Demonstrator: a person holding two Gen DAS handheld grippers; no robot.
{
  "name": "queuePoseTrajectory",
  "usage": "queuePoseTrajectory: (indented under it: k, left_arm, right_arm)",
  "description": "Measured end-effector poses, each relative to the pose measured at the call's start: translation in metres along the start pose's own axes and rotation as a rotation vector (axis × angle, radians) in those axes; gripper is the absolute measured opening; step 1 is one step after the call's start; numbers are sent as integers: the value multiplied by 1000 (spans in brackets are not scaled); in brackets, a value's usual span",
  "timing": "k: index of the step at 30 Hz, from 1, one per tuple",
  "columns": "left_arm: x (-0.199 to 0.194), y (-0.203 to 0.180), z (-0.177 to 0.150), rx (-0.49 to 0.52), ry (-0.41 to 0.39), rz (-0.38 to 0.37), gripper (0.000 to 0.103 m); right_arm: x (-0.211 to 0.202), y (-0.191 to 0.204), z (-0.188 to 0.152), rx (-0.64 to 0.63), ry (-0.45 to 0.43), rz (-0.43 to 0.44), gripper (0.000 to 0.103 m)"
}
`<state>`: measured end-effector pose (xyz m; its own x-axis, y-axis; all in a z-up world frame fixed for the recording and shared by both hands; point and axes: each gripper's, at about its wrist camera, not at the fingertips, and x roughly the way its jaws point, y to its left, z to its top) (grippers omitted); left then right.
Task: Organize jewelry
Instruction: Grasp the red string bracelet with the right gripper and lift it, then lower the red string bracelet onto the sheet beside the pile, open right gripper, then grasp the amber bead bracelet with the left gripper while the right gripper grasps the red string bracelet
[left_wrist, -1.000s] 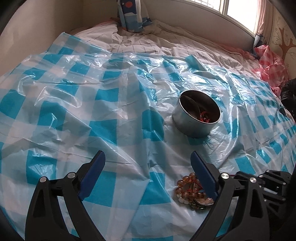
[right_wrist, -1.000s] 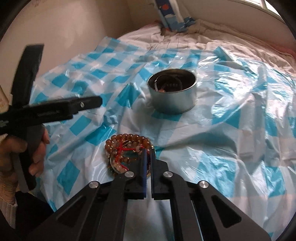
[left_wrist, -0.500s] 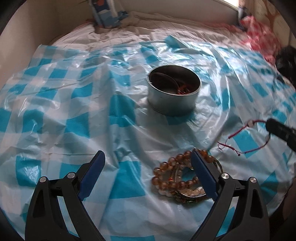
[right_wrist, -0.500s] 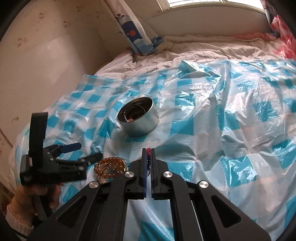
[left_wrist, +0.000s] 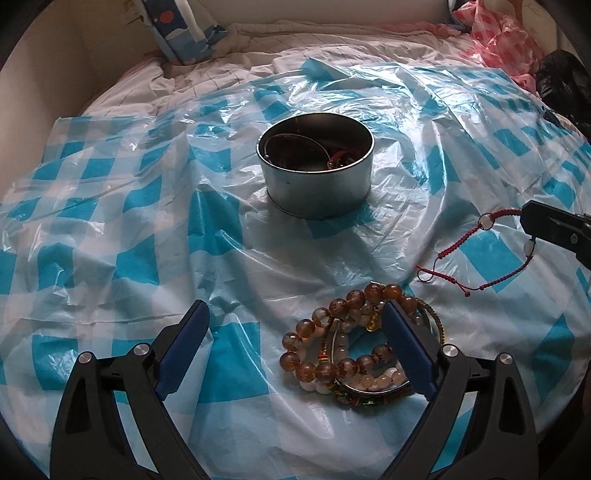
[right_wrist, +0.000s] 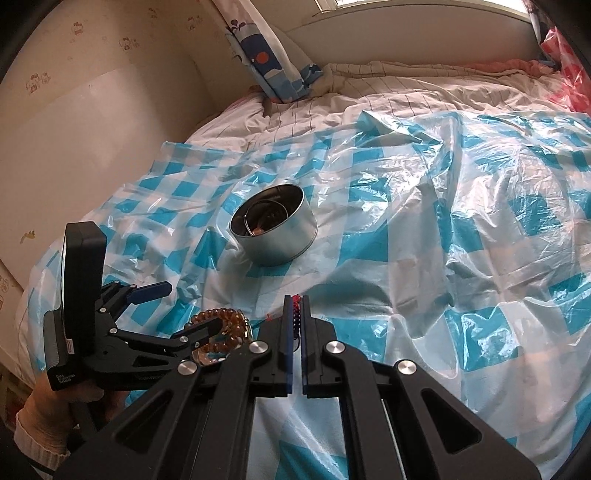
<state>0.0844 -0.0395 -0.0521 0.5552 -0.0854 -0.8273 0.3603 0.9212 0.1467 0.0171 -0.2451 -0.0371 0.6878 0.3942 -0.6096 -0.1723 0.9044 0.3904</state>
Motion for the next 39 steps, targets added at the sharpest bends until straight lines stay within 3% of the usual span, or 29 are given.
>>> queuePoseTrajectory:
  k: [22, 23, 24, 26, 28, 31, 33, 34, 35, 39]
  left_arm:
    - [7, -4, -5, 18, 6, -29, 91]
    - [7, -4, -5, 19, 6, -29, 91]
    - [6, -4, -5, 20, 5, -31, 91]
    - [5, -4, -5, 21, 2, -37, 91]
    - [4, -3, -6, 16, 1, -53, 91]
    - [6, 1, -6, -9, 22, -109, 71]
    - [10, 3, -7, -22, 58, -152, 42]
    - [10, 3, -7, -21, 64, -163, 38]
    - [9, 3, -8, -22, 65, -170, 23]
    - [5, 12, -8, -71, 63, -219, 14]
  right_arm:
    - [25, -8, -9, 28, 115, -62, 4]
    - [27, -9, -9, 28, 119, -64, 9]
    - [28, -9, -10, 30, 124, -67, 27]
    - [27, -9, -10, 28, 113, -83, 52]
    - [26, -7, -10, 16, 106, -87, 53]
    - [33, -6, -12, 5, 134, -98, 53]
    - [37, -4, -13, -7, 149, -107, 54]
    - [41, -3, -14, -17, 167, -117, 54]
    - [45, -2, -16, -23, 179, -124, 54]
    - [51, 6, -20, -85, 200, -166, 50]
